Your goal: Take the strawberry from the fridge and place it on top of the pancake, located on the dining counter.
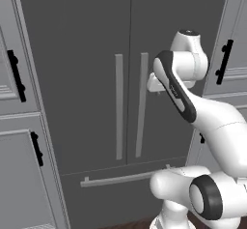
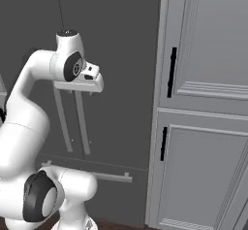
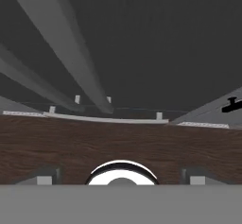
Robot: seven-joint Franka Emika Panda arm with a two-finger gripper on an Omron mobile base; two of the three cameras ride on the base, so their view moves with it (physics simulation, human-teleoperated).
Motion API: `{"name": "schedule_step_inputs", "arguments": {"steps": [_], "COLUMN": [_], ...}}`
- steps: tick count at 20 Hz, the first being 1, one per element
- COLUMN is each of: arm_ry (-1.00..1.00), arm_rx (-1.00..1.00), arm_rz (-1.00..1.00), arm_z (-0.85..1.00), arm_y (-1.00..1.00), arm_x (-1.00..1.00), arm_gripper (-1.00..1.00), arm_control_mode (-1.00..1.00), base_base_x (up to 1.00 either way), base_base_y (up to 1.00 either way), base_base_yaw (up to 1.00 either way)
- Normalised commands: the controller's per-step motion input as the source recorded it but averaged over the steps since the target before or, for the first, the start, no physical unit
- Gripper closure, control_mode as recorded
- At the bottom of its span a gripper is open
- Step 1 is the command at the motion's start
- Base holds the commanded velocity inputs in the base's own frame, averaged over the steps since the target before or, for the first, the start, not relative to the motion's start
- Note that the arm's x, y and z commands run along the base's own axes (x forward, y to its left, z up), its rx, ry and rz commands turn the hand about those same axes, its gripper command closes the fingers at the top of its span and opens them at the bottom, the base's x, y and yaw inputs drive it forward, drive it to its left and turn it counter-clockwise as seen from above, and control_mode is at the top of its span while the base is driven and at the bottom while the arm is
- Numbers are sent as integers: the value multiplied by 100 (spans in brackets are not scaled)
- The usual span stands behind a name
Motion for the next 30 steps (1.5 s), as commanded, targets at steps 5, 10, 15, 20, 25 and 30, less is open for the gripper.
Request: {"name": "schedule_step_inputs", "arguments": {"steps": [5,10,15,20,25,30], "arm_ry": [0,0,0,0,0,0], "arm_rx": [0,0,0,0,0,0], "arm_rz": [0,0,0,0,0,0], "arm_z": [0,0,0,0,0,0], "arm_y": [0,0,0,0,0,0], "arm_x": [0,0,0,0,0,0], "arm_gripper": [-100,-100,-100,-100,-100,-100], "arm_control_mode": [100,100,100,100,100,100], "base_base_x": [-32,-13,0,-7,-30,-31], "base_base_y": [33,59,41,0,-48,-25], "base_base_yaw": [1,0,0,0,0,0]}}
